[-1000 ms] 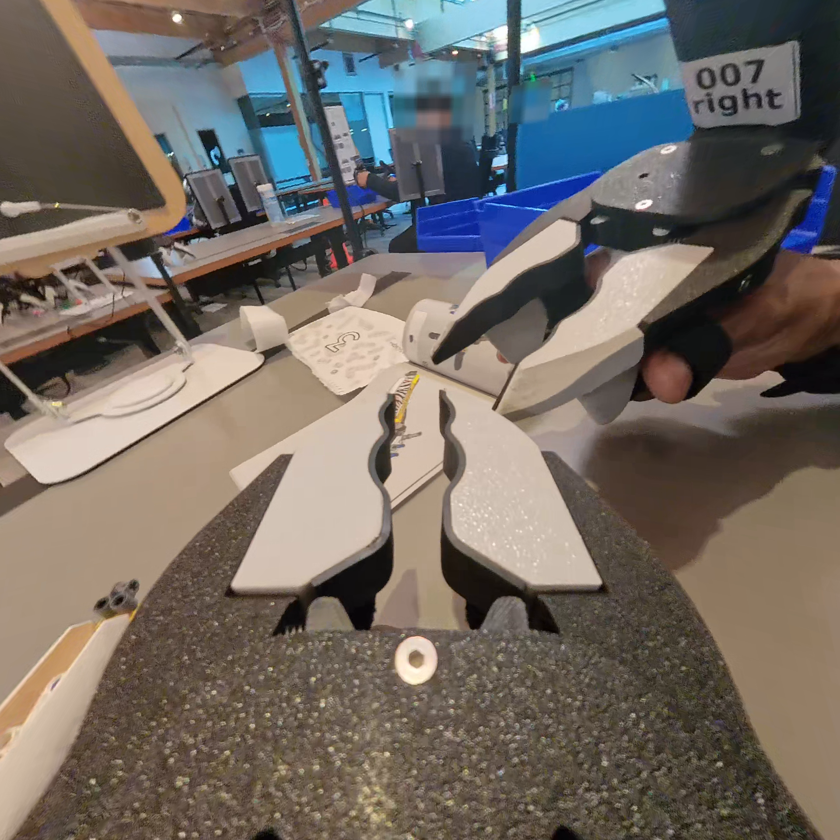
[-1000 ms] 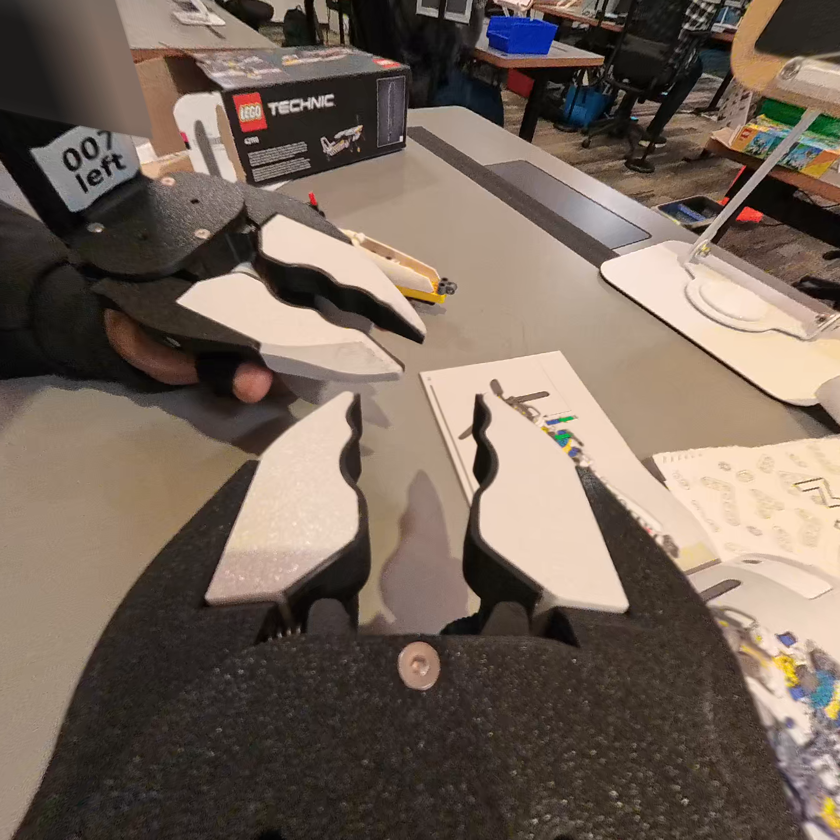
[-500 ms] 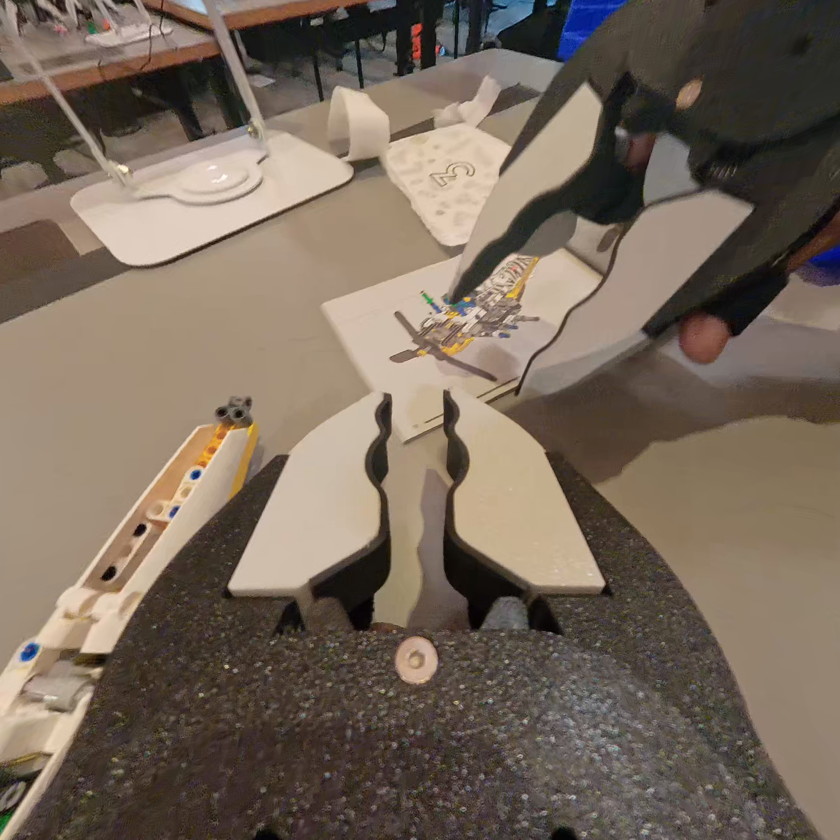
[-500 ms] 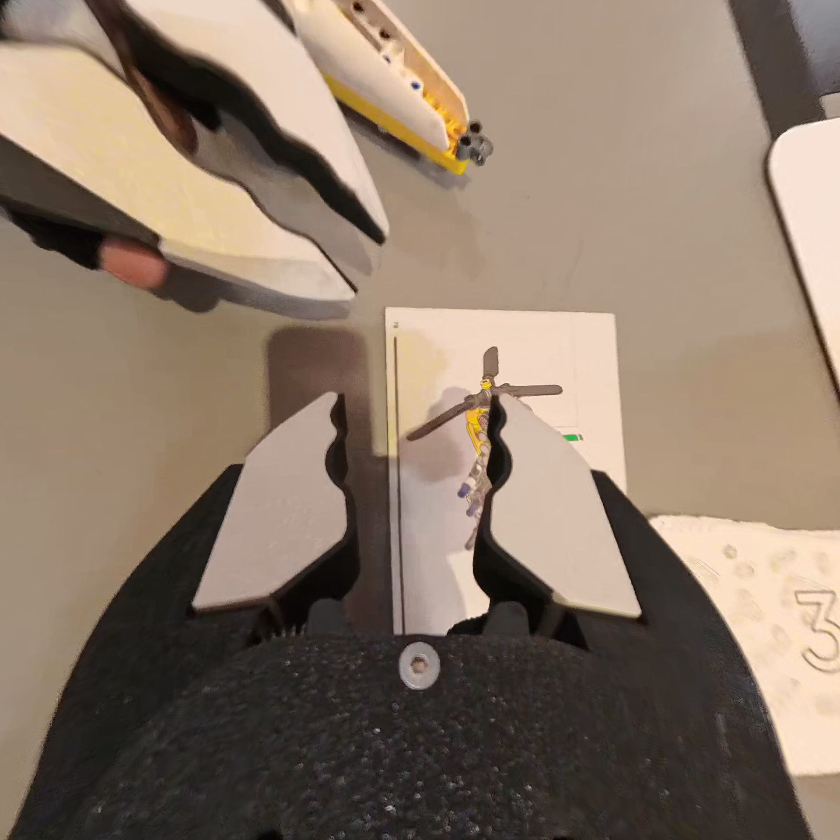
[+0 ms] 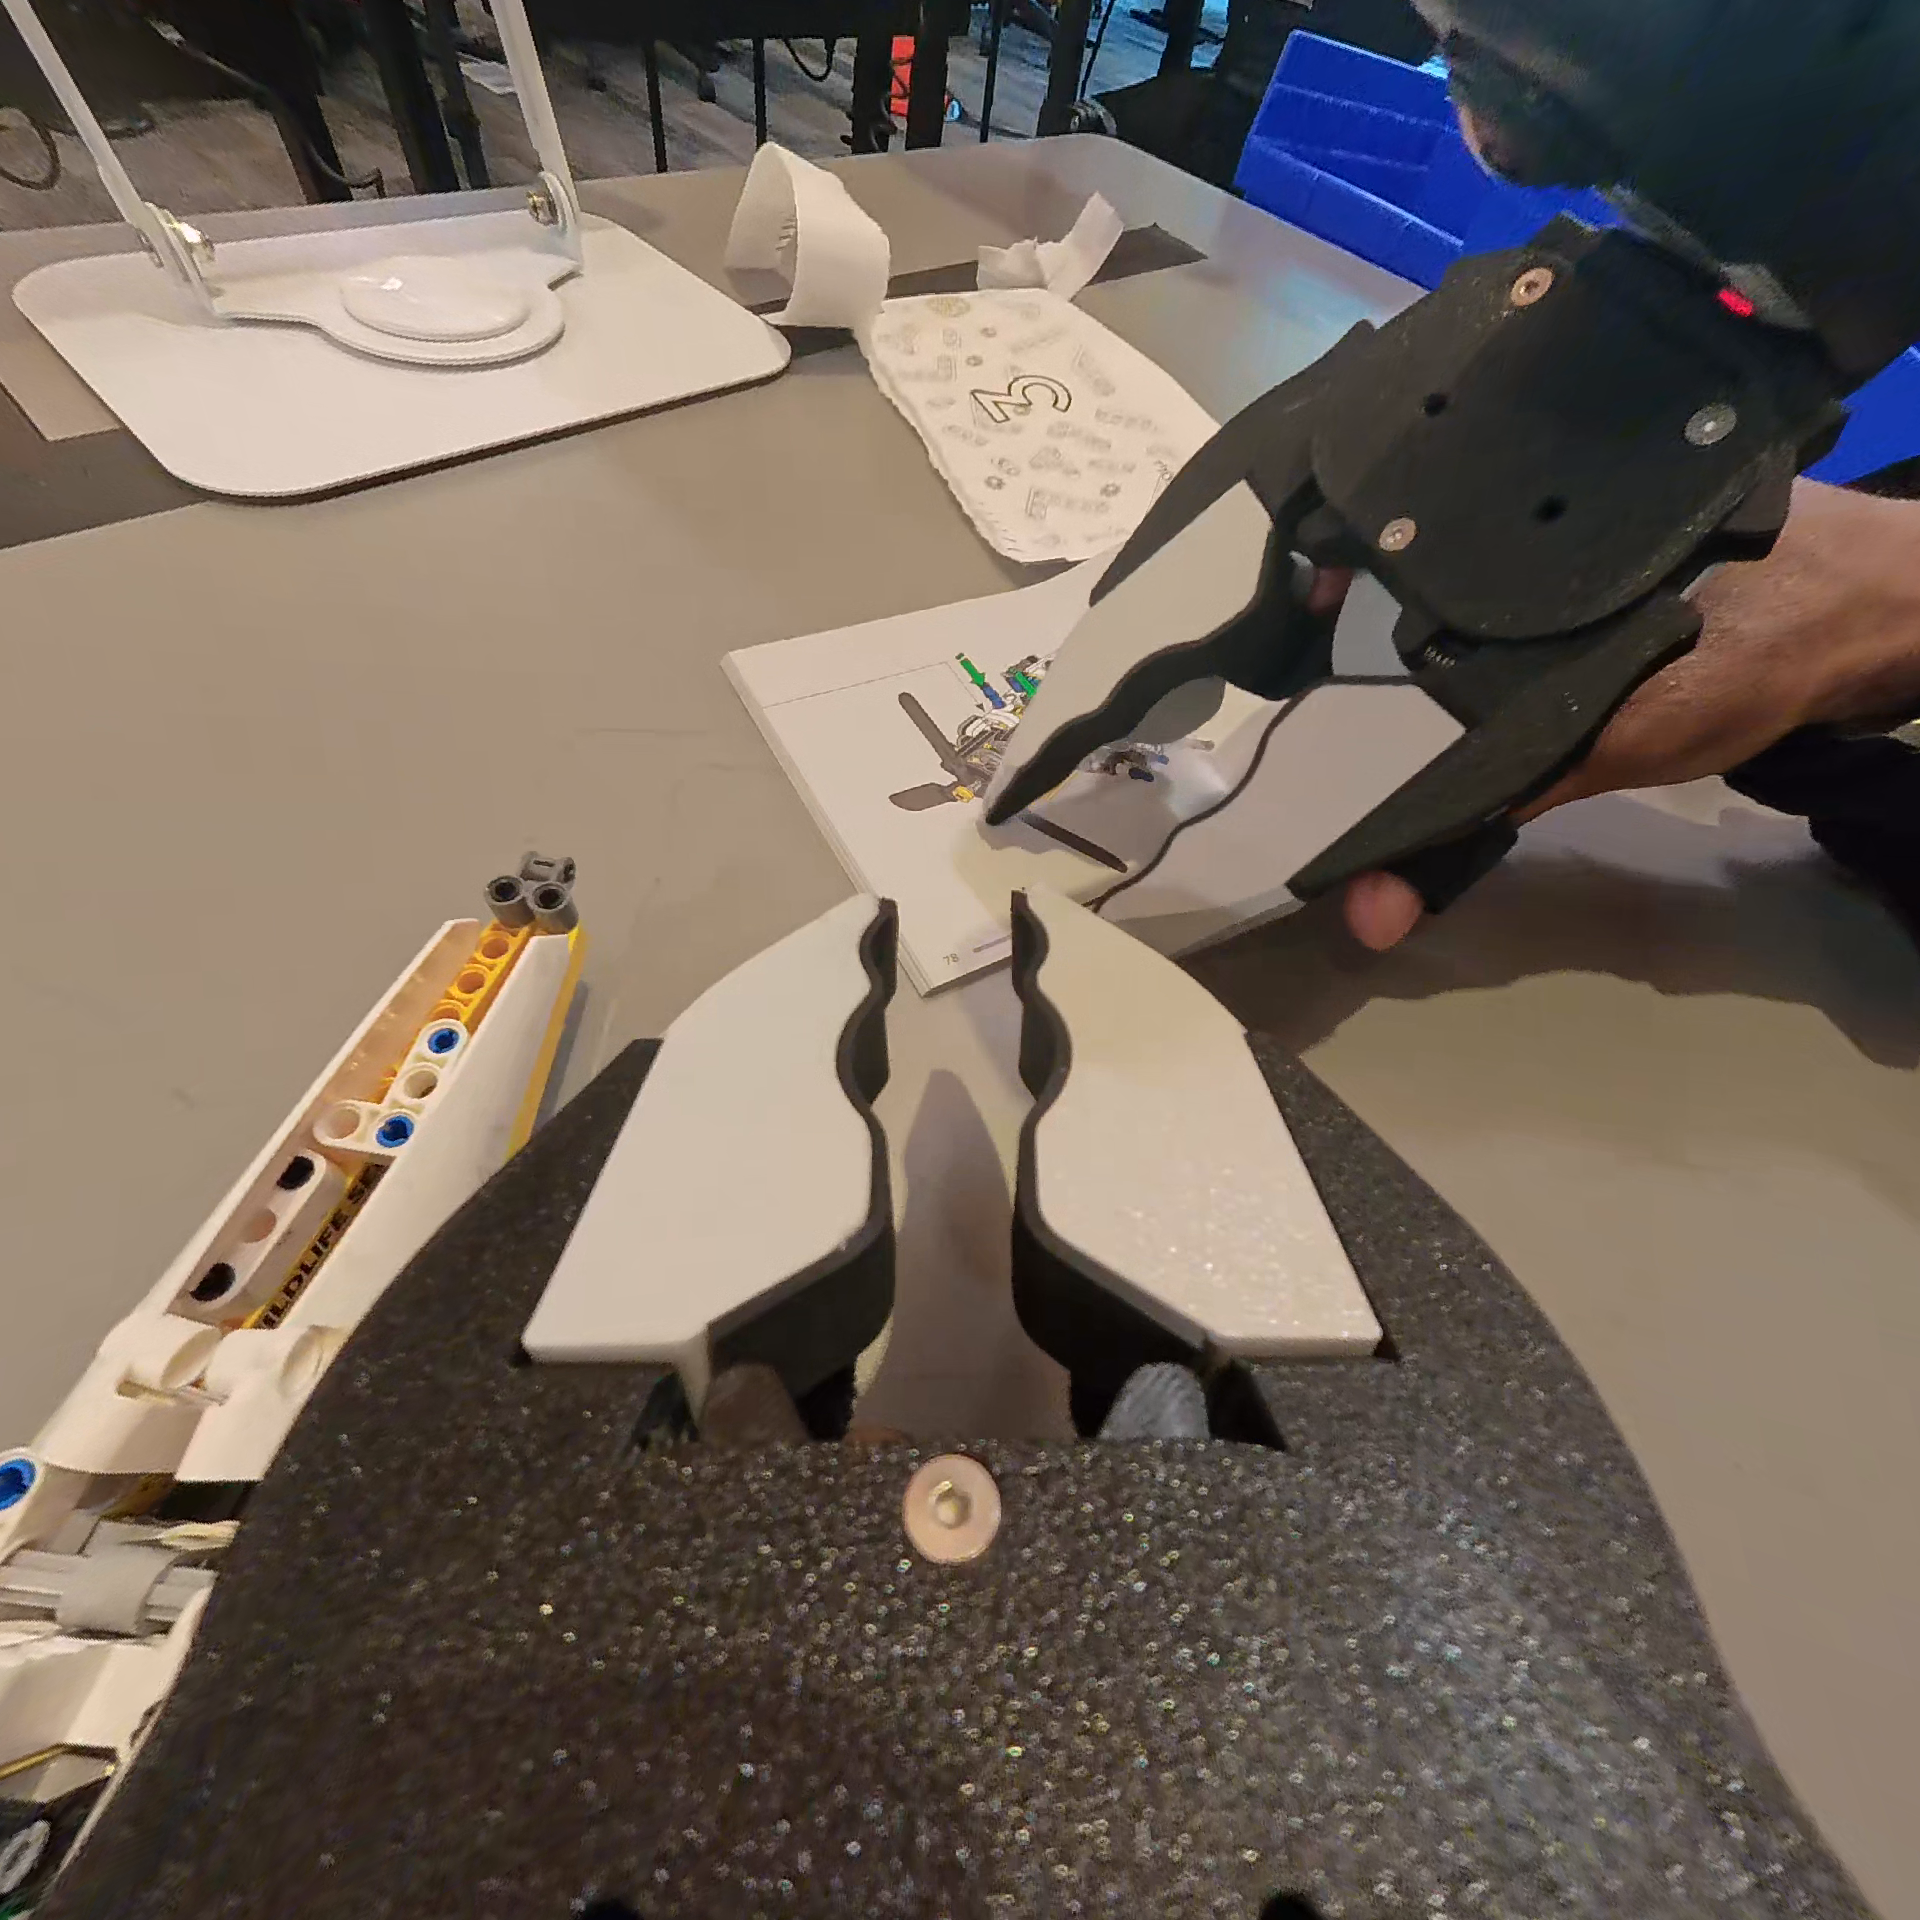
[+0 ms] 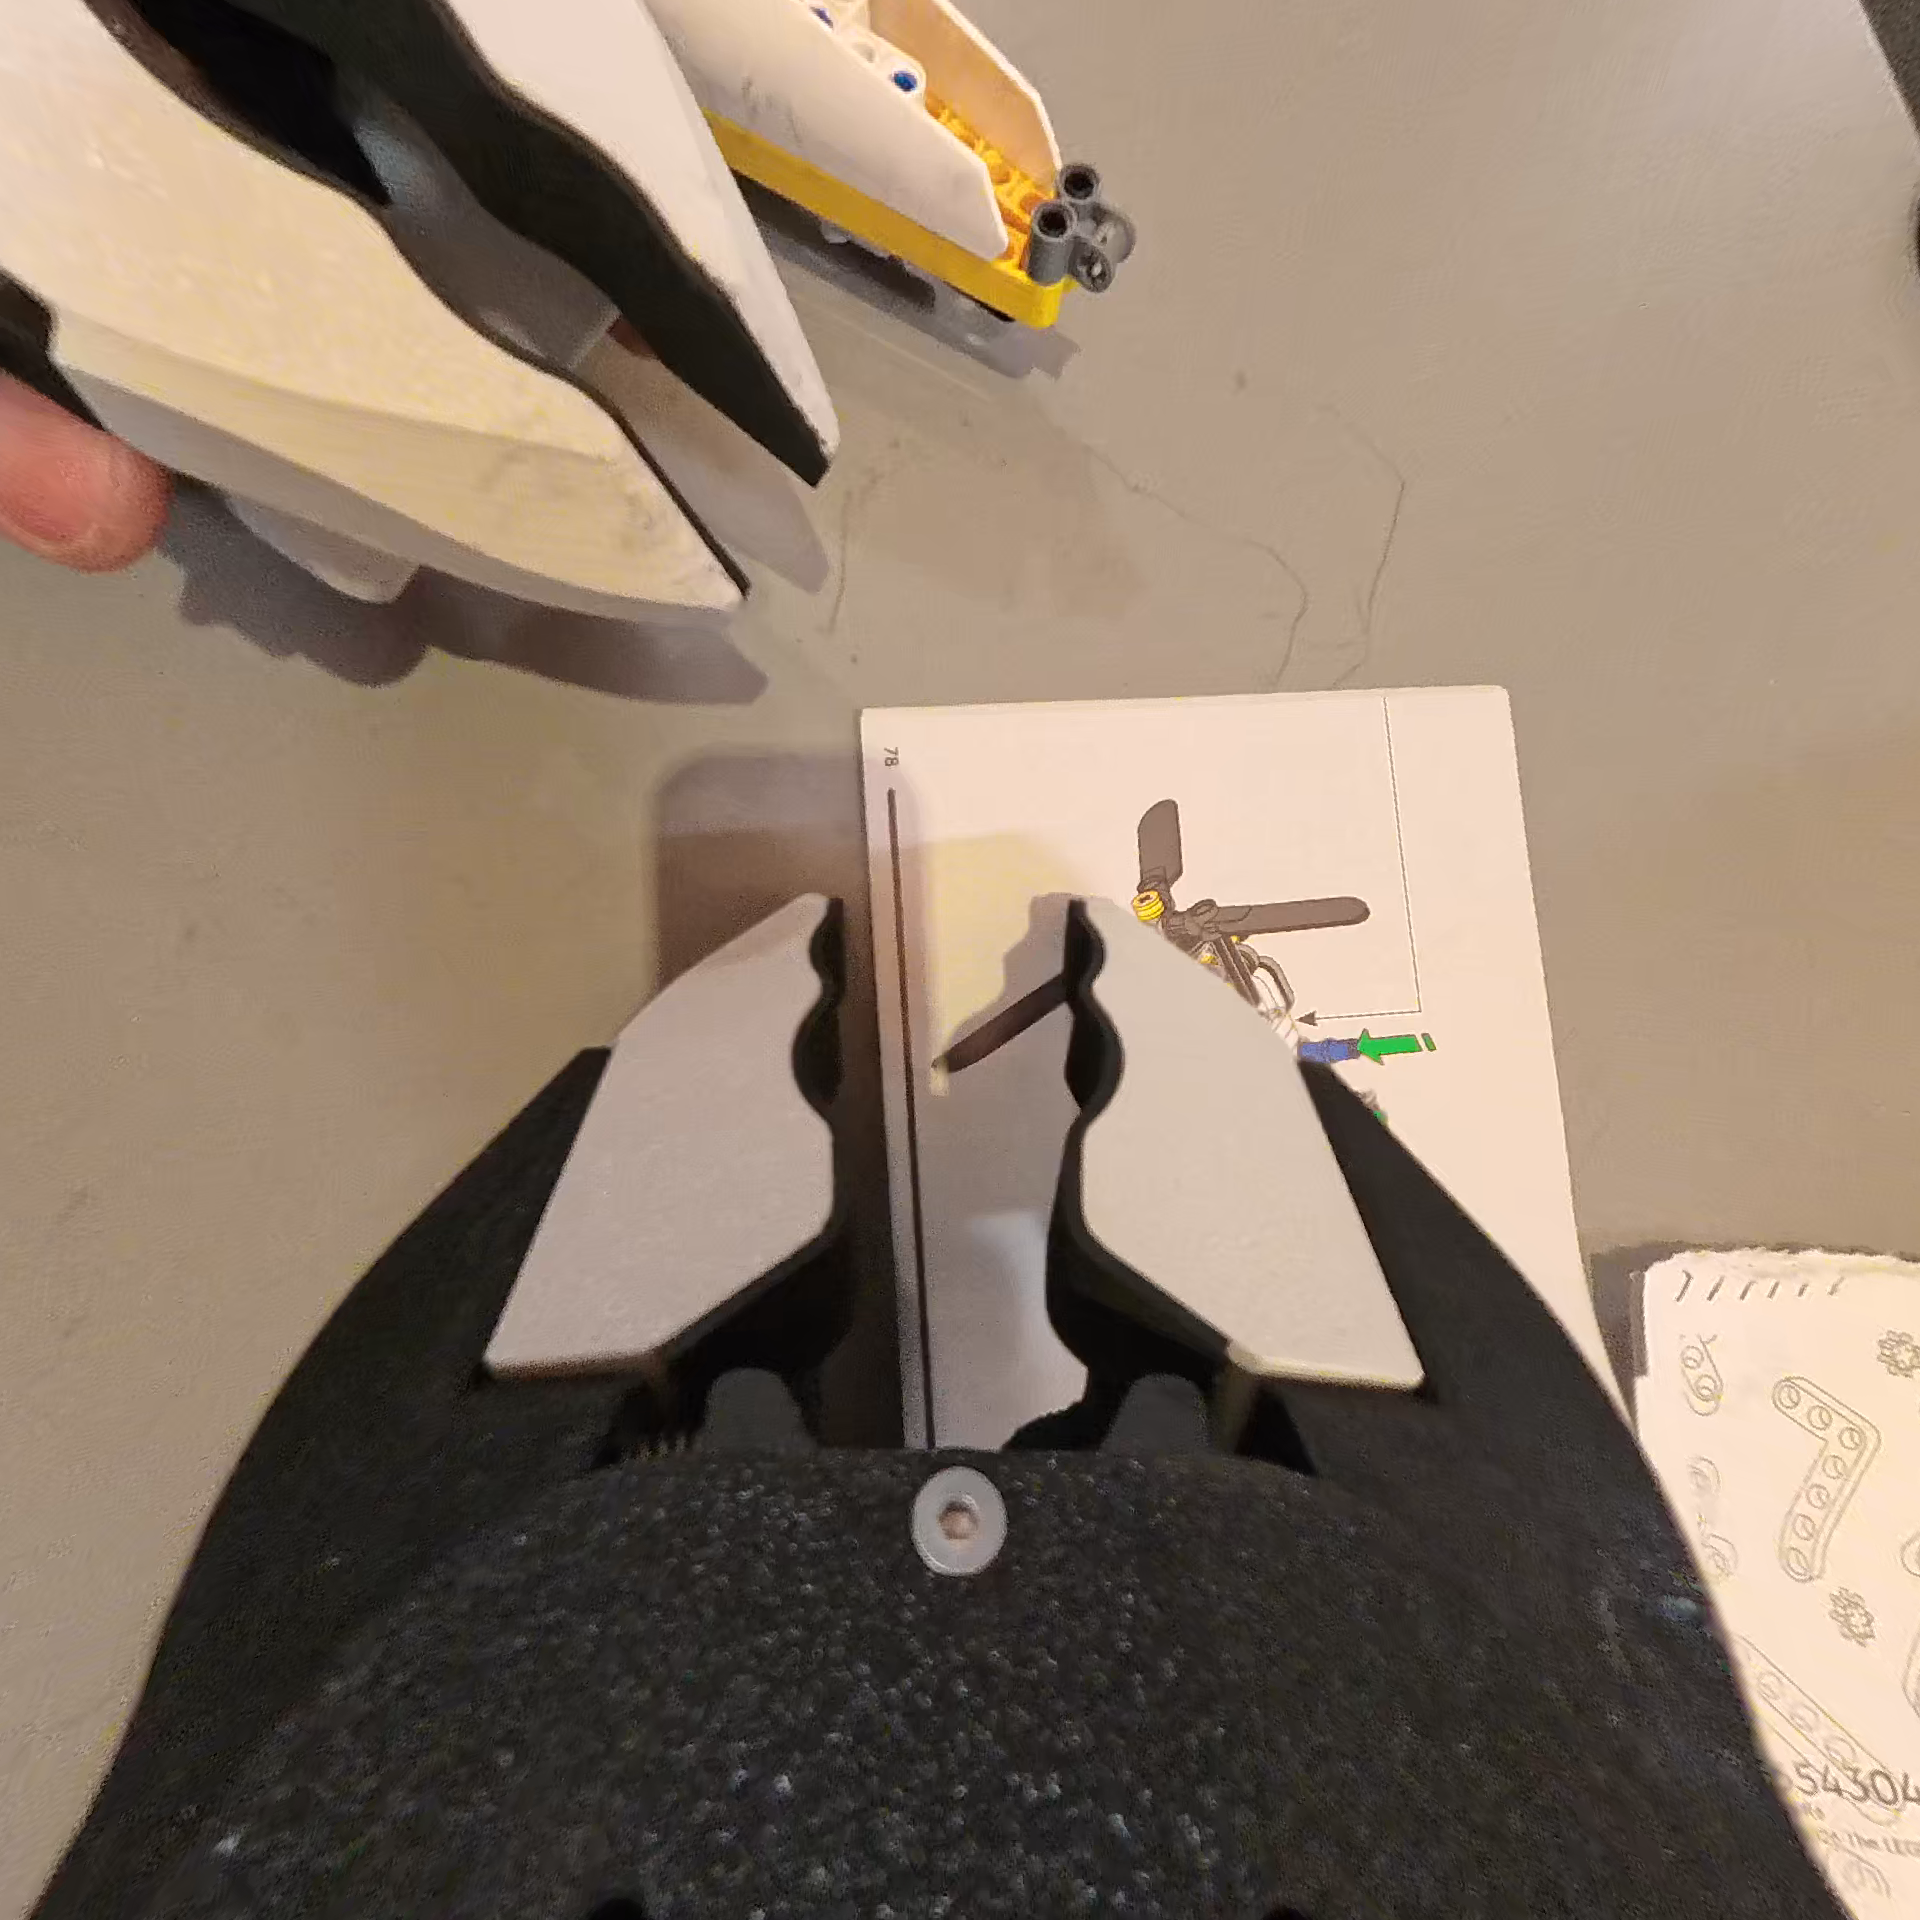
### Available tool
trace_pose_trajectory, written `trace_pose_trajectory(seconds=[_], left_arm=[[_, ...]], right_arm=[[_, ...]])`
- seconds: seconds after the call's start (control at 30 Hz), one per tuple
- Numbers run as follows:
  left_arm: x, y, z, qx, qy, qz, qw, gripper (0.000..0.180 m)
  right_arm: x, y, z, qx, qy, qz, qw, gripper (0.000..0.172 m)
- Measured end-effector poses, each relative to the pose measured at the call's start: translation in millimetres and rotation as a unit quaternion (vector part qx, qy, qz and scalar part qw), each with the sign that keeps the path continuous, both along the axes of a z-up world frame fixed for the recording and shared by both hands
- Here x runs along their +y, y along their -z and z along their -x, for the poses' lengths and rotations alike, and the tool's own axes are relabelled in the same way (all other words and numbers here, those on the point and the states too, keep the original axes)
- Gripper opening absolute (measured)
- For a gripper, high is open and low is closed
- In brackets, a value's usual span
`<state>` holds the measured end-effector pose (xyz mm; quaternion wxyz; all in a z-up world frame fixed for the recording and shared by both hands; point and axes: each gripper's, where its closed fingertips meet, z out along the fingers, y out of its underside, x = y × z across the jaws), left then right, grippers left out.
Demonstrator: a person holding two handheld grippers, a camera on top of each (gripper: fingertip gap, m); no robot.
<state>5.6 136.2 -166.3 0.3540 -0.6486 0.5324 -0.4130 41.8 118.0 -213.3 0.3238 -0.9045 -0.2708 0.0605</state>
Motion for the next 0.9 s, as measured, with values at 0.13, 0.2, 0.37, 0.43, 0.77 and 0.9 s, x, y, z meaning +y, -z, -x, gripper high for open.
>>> trace_pose_trajectory(seconds=[0.13,0.2,0.37,0.43,0.77,0.9], left_arm=[[1.1,0.6,0.0,0.001,-0.001,0.009,1.000,0.022],[1.4,0.8,0.1,0.001,-0.001,0.013,1.000,0.022],[0.7,1.2,0.2,0.002,0.001,0.012,1.000,0.022],[0.3,1.3,0.2,0.003,0.002,0.010,1.000,0.022],[-1.3,6.3,-0.6,0.022,0.006,0.002,1.000,0.022],[-3.3,11.8,-2.9,0.043,0.015,-0.001,0.999,0.022]], right_arm=[[-0.5,-0.5,-1.3,0.007,0.003,0.001,1.000,0.029],[-1.2,-1.9,-1.1,0.015,0.003,0.002,1.000,0.024],[-2.6,-6.2,-1.2,0.027,0.007,-0.002,1.000,0.017],[-3.6,-6.6,-1.4,0.030,0.008,-0.002,1.000,0.017],[-3.8,-10.5,-4.5,0.040,0.020,-0.011,0.999,0.012],[-4.0,-13.7,-6.1,0.046,0.029,-0.018,0.998,0.010]])
